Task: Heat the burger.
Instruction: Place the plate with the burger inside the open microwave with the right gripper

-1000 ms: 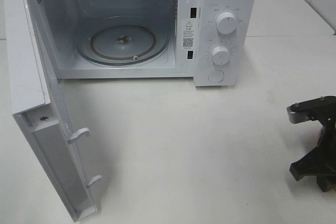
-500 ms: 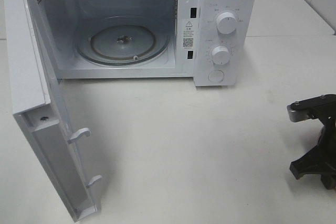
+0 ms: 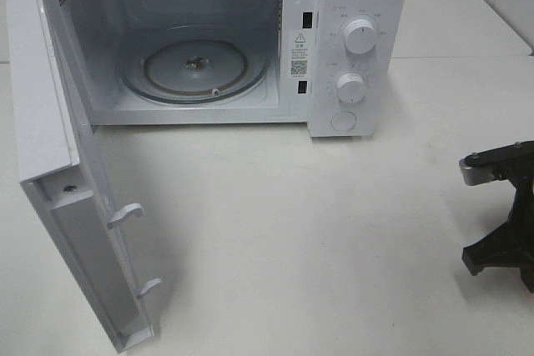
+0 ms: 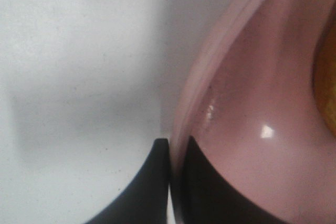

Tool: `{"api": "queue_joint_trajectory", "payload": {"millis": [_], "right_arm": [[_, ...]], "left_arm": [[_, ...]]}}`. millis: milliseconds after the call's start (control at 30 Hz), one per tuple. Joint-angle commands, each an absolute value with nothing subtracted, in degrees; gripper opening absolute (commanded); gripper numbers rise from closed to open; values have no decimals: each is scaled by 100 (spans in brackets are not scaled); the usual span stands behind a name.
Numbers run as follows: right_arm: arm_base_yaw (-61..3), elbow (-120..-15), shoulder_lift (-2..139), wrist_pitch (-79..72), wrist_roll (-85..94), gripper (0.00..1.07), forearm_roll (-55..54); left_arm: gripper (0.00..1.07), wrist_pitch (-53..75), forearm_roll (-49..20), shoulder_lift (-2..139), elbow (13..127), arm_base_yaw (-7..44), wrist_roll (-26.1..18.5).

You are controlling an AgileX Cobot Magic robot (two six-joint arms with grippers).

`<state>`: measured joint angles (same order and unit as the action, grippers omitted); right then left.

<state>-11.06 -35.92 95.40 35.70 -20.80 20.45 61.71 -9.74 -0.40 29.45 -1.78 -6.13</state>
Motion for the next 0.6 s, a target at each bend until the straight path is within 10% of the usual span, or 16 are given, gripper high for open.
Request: {"api": "queue_joint_trajectory", "payload": {"millis": [33, 600], "right_arm": [[-1197, -3592, 9299, 3799, -2406, 0, 2286], [-1255, -3592, 8348, 4440, -2704, 0, 2515]], "left_arm": [[100, 6119, -991, -120, 2951, -195, -607], [100, 6119, -991, -120, 2951, -195, -607]]}}
